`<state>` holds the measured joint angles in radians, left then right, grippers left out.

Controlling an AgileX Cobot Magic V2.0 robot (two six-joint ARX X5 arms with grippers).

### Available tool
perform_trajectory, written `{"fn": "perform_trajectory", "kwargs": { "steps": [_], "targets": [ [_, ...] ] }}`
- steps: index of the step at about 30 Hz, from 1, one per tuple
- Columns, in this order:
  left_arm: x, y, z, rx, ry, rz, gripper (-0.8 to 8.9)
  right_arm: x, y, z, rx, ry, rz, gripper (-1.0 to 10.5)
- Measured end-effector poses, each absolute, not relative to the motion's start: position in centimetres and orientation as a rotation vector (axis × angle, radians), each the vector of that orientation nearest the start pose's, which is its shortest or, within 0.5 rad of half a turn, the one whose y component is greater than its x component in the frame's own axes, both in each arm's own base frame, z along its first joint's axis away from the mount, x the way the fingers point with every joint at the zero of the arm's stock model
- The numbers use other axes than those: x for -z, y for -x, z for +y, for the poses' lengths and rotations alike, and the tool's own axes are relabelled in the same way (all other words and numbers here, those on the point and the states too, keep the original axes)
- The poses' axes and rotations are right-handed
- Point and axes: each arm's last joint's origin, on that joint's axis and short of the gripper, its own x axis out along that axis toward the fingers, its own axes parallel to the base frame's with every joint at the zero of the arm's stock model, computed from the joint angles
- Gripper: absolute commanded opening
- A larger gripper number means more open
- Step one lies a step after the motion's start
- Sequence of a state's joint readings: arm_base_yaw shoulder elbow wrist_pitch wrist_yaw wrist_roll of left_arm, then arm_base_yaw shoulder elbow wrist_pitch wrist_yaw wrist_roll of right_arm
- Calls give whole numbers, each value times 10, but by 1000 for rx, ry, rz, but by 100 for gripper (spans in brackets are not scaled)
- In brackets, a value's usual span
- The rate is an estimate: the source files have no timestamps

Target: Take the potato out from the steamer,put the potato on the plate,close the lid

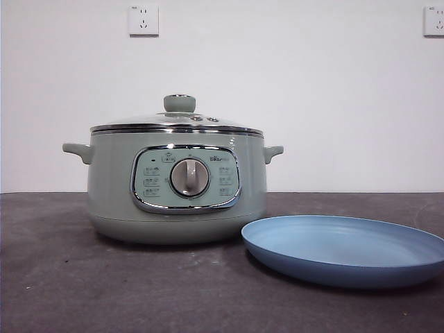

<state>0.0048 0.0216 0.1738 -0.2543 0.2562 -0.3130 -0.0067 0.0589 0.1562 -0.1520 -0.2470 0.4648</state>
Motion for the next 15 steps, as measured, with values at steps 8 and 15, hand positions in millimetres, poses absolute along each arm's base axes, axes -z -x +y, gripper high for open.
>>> {"fn": "perform_trajectory", "kwargs": {
  "steps": [8,15],
  "targets": [
    [-243,-85,-11,355,327,257,-8,-249,-98,11,-358,-419,299,-13],
    [-285,-100,-15,543,262,393,-8,-307,-113,19,-554,-276,495,-12]
  ]
}}
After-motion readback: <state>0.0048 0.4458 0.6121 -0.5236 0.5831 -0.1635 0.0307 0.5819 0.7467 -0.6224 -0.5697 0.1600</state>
